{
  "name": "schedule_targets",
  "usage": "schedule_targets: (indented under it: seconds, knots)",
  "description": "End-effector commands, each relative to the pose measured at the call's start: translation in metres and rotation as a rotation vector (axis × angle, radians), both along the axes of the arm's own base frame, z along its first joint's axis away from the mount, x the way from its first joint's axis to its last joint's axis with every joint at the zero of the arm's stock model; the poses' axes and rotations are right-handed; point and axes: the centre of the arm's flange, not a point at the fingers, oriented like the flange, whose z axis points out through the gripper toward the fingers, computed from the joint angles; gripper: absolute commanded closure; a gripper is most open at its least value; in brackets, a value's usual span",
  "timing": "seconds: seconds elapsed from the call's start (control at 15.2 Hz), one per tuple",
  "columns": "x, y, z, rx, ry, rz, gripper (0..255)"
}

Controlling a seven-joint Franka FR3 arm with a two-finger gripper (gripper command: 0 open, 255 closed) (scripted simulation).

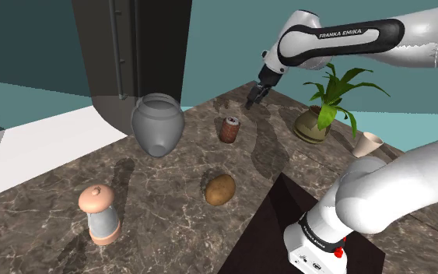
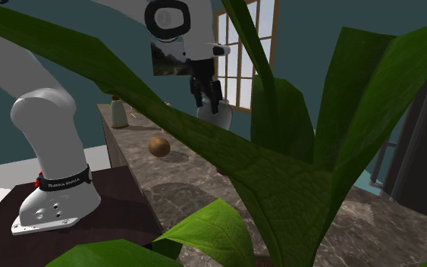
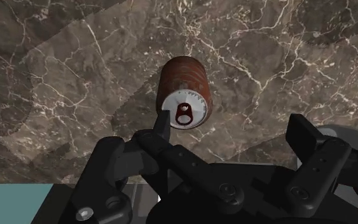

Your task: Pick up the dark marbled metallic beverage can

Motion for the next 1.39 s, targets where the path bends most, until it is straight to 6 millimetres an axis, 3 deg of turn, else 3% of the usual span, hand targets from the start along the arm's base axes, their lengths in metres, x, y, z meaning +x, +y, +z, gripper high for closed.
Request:
schedule_targets:
  seconds: [0.0, 0.46, 1.06, 1.12, 1.32]
  knots:
    - [0.011, -0.007, -0.024, 0.003, 0.008, 0.027, 0]
    - [0.057, -0.03, -0.103, 0.017, 0.04, 0.114, 0]
    - [0.057, -0.03, -0.143, 0.017, 0.04, 0.114, 0]
    - [0.057, -0.029, -0.143, 0.017, 0.04, 0.114, 255]
    - [0.057, -0.03, -0.143, 0.017, 0.04, 0.114, 255]
